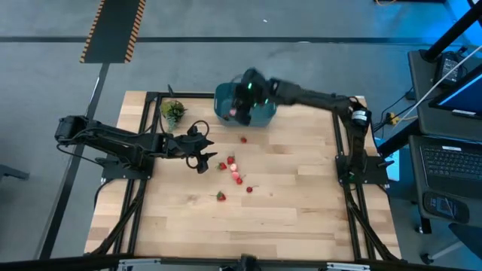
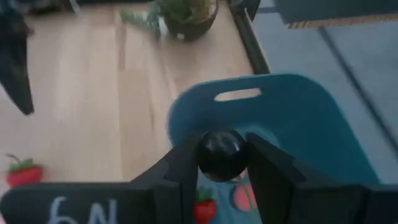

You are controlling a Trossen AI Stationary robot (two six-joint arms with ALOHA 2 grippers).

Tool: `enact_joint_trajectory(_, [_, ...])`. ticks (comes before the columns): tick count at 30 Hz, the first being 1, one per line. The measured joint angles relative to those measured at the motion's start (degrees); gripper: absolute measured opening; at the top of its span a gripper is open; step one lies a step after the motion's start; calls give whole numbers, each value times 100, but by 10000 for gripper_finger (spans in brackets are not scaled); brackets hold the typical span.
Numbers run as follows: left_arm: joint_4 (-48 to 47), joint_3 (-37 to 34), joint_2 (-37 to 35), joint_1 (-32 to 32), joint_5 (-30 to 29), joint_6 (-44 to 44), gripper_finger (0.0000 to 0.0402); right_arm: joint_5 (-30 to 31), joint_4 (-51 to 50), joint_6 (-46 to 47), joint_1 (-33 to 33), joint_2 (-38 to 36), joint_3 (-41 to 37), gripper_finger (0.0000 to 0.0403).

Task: Pick and placing Produce into tupperware
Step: Put the black cherry into the blue bin

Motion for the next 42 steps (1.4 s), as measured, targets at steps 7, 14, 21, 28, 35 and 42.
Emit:
enact_joint_trajectory(7, [4,0,0,0,-1,-1,204,-2010,-6,1357,-969,35,9,119])
enact_joint_trajectory(14, [13,0,0,0,0,-2,204,-2182,-28,1464,-1113,240,-2,118])
enact_joint_trajectory(21, [22,0,0,-4,0,-2,204,-1201,-27,1465,-853,690,-3,118])
enact_joint_trajectory(28, [26,0,0,33,-46,-4,204,-951,-72,1453,-788,1510,325,119])
enact_joint_trajectory(35, [24,0,0,35,-50,-5,205,-888,-483,1592,-743,2158,1073,119])
enact_joint_trajectory(42, [20,0,0,35,-86,-1,205,-332,-979,1598,-614,2514,1524,119])
